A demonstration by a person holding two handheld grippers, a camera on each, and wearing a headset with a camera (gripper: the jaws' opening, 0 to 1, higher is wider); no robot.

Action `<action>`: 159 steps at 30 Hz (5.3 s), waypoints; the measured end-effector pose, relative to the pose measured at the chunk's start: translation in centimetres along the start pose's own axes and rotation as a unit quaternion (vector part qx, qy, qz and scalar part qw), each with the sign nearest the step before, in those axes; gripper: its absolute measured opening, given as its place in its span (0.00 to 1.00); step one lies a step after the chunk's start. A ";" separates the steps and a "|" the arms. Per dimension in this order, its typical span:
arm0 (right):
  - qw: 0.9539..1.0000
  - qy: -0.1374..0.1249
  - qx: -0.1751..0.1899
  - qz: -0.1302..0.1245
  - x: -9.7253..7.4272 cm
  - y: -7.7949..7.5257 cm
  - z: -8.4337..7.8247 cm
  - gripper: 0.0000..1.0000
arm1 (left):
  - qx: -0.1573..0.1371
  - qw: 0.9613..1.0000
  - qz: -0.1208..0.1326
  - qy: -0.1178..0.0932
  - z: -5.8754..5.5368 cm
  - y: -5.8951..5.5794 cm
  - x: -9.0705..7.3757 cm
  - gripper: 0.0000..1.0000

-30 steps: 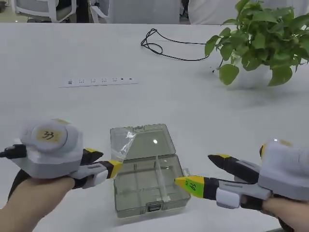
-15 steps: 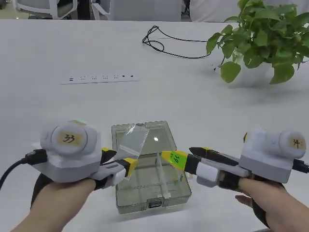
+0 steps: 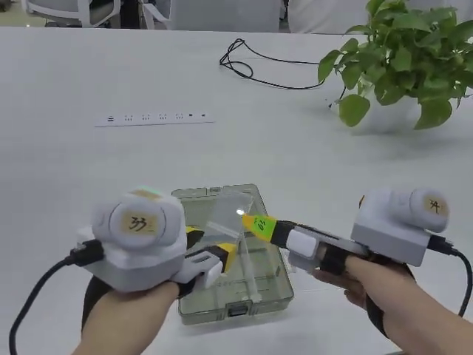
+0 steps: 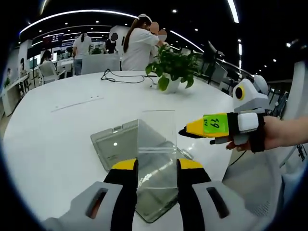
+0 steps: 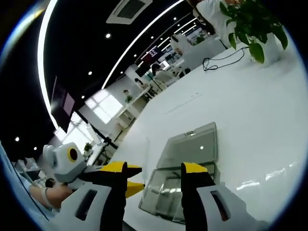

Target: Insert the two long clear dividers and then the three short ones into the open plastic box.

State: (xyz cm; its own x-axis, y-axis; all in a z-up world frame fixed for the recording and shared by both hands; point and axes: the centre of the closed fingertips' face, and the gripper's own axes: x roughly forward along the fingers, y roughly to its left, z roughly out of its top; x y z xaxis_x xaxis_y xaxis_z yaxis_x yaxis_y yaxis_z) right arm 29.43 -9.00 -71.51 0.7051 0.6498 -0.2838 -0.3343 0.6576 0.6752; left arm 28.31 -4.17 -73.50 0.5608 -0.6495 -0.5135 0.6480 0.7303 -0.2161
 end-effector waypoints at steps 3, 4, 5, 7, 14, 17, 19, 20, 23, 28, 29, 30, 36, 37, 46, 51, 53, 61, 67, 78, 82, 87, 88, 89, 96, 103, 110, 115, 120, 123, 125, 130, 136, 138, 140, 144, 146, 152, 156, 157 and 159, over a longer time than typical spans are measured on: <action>1.000 0.004 0.003 0.001 0.3 0.2 -0.2 0.36 | -0.004 1.000 -0.002 -0.003 0.1 -0.3 0.0 0.30; 1.000 0.005 0.002 0.004 0.3 0.3 -0.3 0.34 | -0.004 1.000 -0.002 -0.004 0.1 -0.3 0.1 0.30; 1.000 0.009 0.008 0.009 0.4 0.5 -0.5 0.31 | -0.004 1.000 -0.001 -0.006 0.2 -0.4 0.1 0.30; 1.000 0.010 0.018 0.015 0.4 0.7 -0.6 0.26 | 0.000 1.000 0.001 -0.007 0.3 -0.5 0.1 0.30; 0.999 0.014 0.031 0.016 0.6 0.8 -0.8 0.18 | -0.006 1.000 -0.004 -0.010 0.3 -0.8 0.1 0.30; 0.999 0.019 0.031 0.016 0.7 0.8 -0.9 0.14 | -0.008 1.000 -0.006 -0.012 0.3 -1.0 0.0 0.30; 0.999 0.022 0.031 0.016 0.8 0.8 -1.0 0.13 | -0.007 1.000 -0.008 -0.013 0.4 -1.1 0.0 0.30; 0.999 0.023 0.031 0.017 0.8 0.8 -1.1 0.12 | -0.007 1.000 -0.008 -0.013 0.4 -1.1 0.0 0.30; 0.999 0.023 0.029 0.016 0.8 0.9 -1.1 0.09 | -0.008 1.000 -0.009 -0.014 0.4 -1.3 0.1 0.30; 0.999 0.029 0.022 0.017 0.9 1.0 -1.3 0.05 | -0.008 1.000 -0.013 -0.011 0.3 -1.4 0.1 0.30; 0.999 0.030 0.020 0.017 0.9 1.0 -1.3 0.04 | -0.008 1.000 -0.014 -0.010 0.3 -1.4 0.1 0.30; 0.999 0.030 0.018 0.016 0.9 1.0 -1.3 0.04 | -0.007 1.000 -0.014 -0.010 0.3 -1.4 0.1 0.30; 0.999 0.040 0.024 0.016 0.9 1.2 -1.3 0.03 | -0.010 1.000 -0.015 -0.012 0.2 -1.4 0.1 0.30; 0.999 0.044 0.024 0.014 0.9 1.1 -1.3 0.03 | -0.012 1.000 -0.015 -0.013 0.2 -1.4 0.1 0.30; 0.998 0.061 0.021 0.012 1.2 1.4 -1.5 0.02 | -0.030 0.999 -0.012 -0.026 -0.1 -1.2 -0.2 0.30; 0.997 0.066 0.029 0.011 1.2 1.5 -1.6 0.02 | -0.034 0.999 -0.018 -0.032 0.0 -1.1 -0.4 0.31; 0.997 0.067 0.030 0.007 1.2 1.5 -1.5 0.02 | -0.022 0.999 -0.026 -0.035 0.1 -1.3 -0.6 0.30; 0.997 0.074 0.029 0.002 1.2 1.6 -1.7 0.02 | 0.006 0.998 -0.040 -0.038 -0.1 -1.3 -1.1 0.56; 0.996 0.087 0.032 -0.005 1.1 1.6 -2.0 0.02 | 0.037 0.997 -0.059 -0.032 -0.4 -1.6 -1.5 0.87; 0.993 0.114 0.027 -0.017 1.3 1.7 -1.8 0.02 | 0.084 0.992 -0.092 0.008 -2.9 -0.9 -2.6 1.00; 0.991 0.128 0.023 -0.027 1.5 1.8 -1.4 0.02 | 0.080 0.993 -0.090 0.015 -3.5 -0.1 -3.0 1.00; 0.987 0.153 0.016 -0.042 1.9 1.9 -1.1 0.02 | 0.069 0.994 -0.086 0.014 -3.9 1.0 -3.5 1.00; 0.985 0.164 0.014 -0.048 2.0 1.9 -1.1 0.02 | 0.068 0.994 -0.086 0.015 -4.0 1.1 -3.6 1.00; 0.984 0.168 0.013 -0.049 2.2 2.0 -1.0 0.02 | 0.069 0.994 -0.085 0.016 -4.1 1.3 -3.7 1.00; 0.967 0.239 0.015 -0.087 2.9 2.1 -1.2 0.02 | 0.065 0.994 -0.085 0.014 -4.6 2.1 -4.4 1.00; 0.947 0.294 0.030 -0.129 2.9 1.7 -2.3 0.02 | 0.068 0.994 -0.085 0.016 -5.3 2.4 -4.9 1.00; 0.925 0.339 0.049 -0.161 3.2 0.4 -3.4 0.02 | 0.061 0.994 -0.085 0.018 -6.0 2.6 -5.0 1.00; 0.903 0.391 0.042 -0.173 2.9 -0.1 -4.9 0.02 | 0.059 0.994 -0.089 0.019 -6.2 2.4 -4.9 1.00; 0.888 0.415 0.047 -0.193 3.3 -0.9 -5.6 0.02 | 0.056 0.994 -0.091 0.017 -6.1 2.2 -4.8 1.00; 0.886 0.416 0.052 -0.199 3.7 -0.9 -5.7 0.02 | 0.055 0.994 -0.091 0.016 -6.1 2.3 -4.8 1.00; 0.882 0.422 0.051 -0.203 3.8 -0.8 -5.9 0.02 | 0.053 0.994 -0.090 0.016 -6.2 2.4 -4.9 1.00; 0.875 0.433 0.053 -0.212 3.9 -0.9 -6.3 0.02 | 0.049 0.995 -0.089 0.017 -6.5 2.6 -4.9 1.00; 0.867 0.443 0.048 -0.224 3.9 -1.3 -6.9 0.02 | 0.046 0.995 -0.089 0.017 -6.6 2.7 -4.9 0.99; 0.865 0.444 0.045 -0.229 3.9 -1.5 -6.9 0.02 | 0.045 0.995 -0.090 0.017 -6.6 2.7 -4.9 0.99; 0.864 0.446 0.045 -0.230 3.9 -1.6 -7.0 0.02 | 0.045 0.995 -0.089 0.017 -6.7 2.7 -4.8 0.99; 0.863 0.445 0.045 -0.236 4.0 -1.8 -7.1 0.02 | 0.043 0.995 -0.091 0.015 -6.6 2.7 -4.8 0.99; 0.861 0.448 0.045 -0.236 4.0 -1.8 -7.2 0.02 | 0.044 0.995 -0.090 0.017 -6.7 2.8 -4.8 0.99; 0.862 0.445 0.048 -0.238 4.4 -1.9 -7.3 0.02 | 0.042 0.995 -0.091 0.017 -6.7 2.7 -4.7 0.99; 0.860 0.450 0.040 -0.240 4.4 -1.9 -7.6 0.02 | 0.040 0.995 -0.091 0.016 -6.8 2.7 -4.7 0.99; 0.860 0.448 0.043 -0.242 4.4 -1.9 -7.6 0.02 | 0.040 0.995 -0.091 0.017 -6.8 2.7 -4.8 0.98; 0.860 0.447 0.044 -0.242 4.5 -2.0 -7.6 0.02 | 0.039 0.995 -0.089 0.017 -6.9 2.8 -4.8 0.98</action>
State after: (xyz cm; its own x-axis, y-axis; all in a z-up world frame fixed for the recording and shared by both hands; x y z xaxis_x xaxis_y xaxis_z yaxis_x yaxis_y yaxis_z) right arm 28.46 -4.50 -79.32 -0.0279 0.3672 -0.9297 -0.0612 0.9277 0.3683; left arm 23.90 2.47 -77.40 0.4163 -0.7590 -0.5006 0.7750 0.5841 -0.2411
